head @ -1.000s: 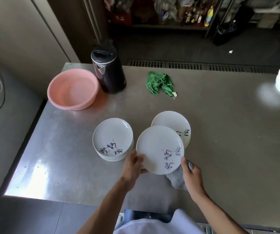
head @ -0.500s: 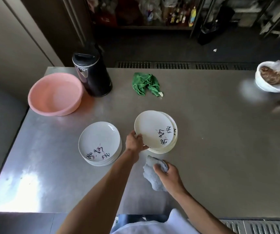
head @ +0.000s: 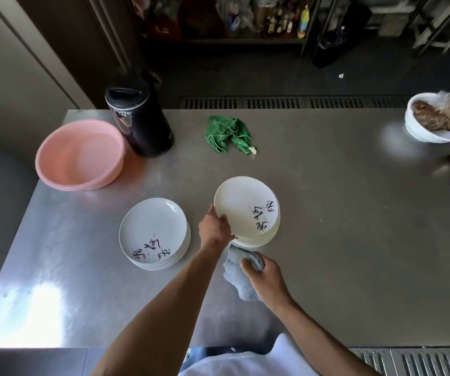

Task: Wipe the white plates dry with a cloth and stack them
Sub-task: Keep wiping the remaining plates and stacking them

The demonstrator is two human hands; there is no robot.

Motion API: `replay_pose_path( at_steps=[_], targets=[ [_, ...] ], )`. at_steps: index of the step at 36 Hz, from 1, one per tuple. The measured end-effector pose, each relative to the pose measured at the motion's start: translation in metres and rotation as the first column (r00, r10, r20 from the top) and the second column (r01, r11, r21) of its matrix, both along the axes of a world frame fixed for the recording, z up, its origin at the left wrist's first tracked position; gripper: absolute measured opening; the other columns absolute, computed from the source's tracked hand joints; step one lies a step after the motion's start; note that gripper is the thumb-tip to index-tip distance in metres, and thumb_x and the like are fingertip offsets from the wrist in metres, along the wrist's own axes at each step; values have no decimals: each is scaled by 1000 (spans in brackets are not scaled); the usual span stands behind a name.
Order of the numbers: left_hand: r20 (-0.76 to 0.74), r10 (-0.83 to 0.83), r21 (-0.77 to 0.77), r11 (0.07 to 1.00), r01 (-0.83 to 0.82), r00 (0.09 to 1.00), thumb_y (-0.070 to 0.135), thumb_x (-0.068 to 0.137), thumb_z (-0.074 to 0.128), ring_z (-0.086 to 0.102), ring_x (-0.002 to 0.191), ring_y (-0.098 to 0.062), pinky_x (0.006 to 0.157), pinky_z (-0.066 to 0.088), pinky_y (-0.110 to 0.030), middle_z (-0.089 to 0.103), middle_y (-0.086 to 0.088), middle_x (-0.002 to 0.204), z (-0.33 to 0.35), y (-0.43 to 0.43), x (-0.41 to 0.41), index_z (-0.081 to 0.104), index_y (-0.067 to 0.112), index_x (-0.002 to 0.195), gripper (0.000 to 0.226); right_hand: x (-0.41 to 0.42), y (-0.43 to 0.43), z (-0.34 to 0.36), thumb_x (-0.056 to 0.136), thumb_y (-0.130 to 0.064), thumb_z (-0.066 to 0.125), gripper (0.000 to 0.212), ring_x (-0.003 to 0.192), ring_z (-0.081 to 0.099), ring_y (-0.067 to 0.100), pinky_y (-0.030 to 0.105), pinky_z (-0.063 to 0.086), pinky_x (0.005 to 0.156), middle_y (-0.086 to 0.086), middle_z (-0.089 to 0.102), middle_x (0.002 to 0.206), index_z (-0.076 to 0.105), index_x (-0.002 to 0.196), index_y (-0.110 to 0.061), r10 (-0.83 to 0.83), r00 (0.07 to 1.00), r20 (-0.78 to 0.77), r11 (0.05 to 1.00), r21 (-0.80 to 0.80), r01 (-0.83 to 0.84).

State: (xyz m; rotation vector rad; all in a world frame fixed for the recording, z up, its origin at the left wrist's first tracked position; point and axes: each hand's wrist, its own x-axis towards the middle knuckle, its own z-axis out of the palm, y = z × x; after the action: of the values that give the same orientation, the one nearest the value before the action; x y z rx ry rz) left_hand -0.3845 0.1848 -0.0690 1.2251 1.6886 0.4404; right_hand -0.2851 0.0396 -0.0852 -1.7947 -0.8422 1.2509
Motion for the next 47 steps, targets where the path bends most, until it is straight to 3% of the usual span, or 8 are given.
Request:
replay_pose_path(
  at_steps=[7,17,22,28,33,37,41,47],
  targets=[
    [-113,-135,-38,991,132,984,11,100,42,76,77,-38,67,64,-45,72,-20,112,-6,0,-7,55,10,133,35,-4,9,6,91,-25,63,18,99,69,2,19,51,86,-16,75,102,72,106,-30,33,998,-52,999,32,-31],
    [-163,-83,70,993,95,983,19,94,51,70,97,-35,90,55,-41,76,-13,93,15,10,-62,63,7,127,37,-35,39,9,98,-15,57,24,99,58,-19,-4,36,79,-31,69,98,65,100,-38,8,998,-66,1000,16,-7],
    [-237,200,192,969,-155,951,16,95,52,69,89,-23,88,50,-24,66,-2,116,18,2,-143,60,17,138,43,-69,66,10,102,-26,51,20,97,55,-16,7,37,85,-23,62,111,57,119,-35,51,995,-90,999,15,-50],
    [-335,296,48,953,-298,894,11,93,52,52,130,-39,110,44,-44,52,-23,141,7,-14,-217,51,5,146,53,-105,95,11,103,-34,45,30,88,61,7,23,44,71,-17,66,102,61,128,-28,104,993,-54,994,-38,-106],
    [-152,301,4,953,-304,941,2,91,51,66,105,-34,90,54,-39,74,-12,106,0,-22,-229,71,8,121,37,-124,111,10,102,-30,47,23,91,63,9,25,43,76,-10,69,103,63,119,-27,95,995,-1,994,-49,-95],
    [-126,361,74,932,-354,924,13,87,53,57,86,-22,75,41,-28,67,2,93,-3,-22,-228,76,14,105,29,-128,115,4,102,-31,47,14,92,65,17,31,52,80,-9,69,99,60,109,-30,71,997,20,995,-76,-69],
    [-81,405,54,914,-402,911,8,92,53,58,88,-22,75,42,-27,65,2,93,-3,-20,-229,73,15,113,30,-128,117,0,102,-31,46,21,61,52,12,28,41,55,-11,55,70,63,110,-22,102,994,31,991,-88,-99],
    [41,449,-51,893,-447,893,5,85,53,54,71,-23,65,41,-30,62,0,71,-4,-15,-235,72,8,97,23,-129,118,4,101,-30,49,16,70,63,7,18,46,59,-15,66,78,63,93,-28,50,998,45,994,-95,-46]
  ],
)
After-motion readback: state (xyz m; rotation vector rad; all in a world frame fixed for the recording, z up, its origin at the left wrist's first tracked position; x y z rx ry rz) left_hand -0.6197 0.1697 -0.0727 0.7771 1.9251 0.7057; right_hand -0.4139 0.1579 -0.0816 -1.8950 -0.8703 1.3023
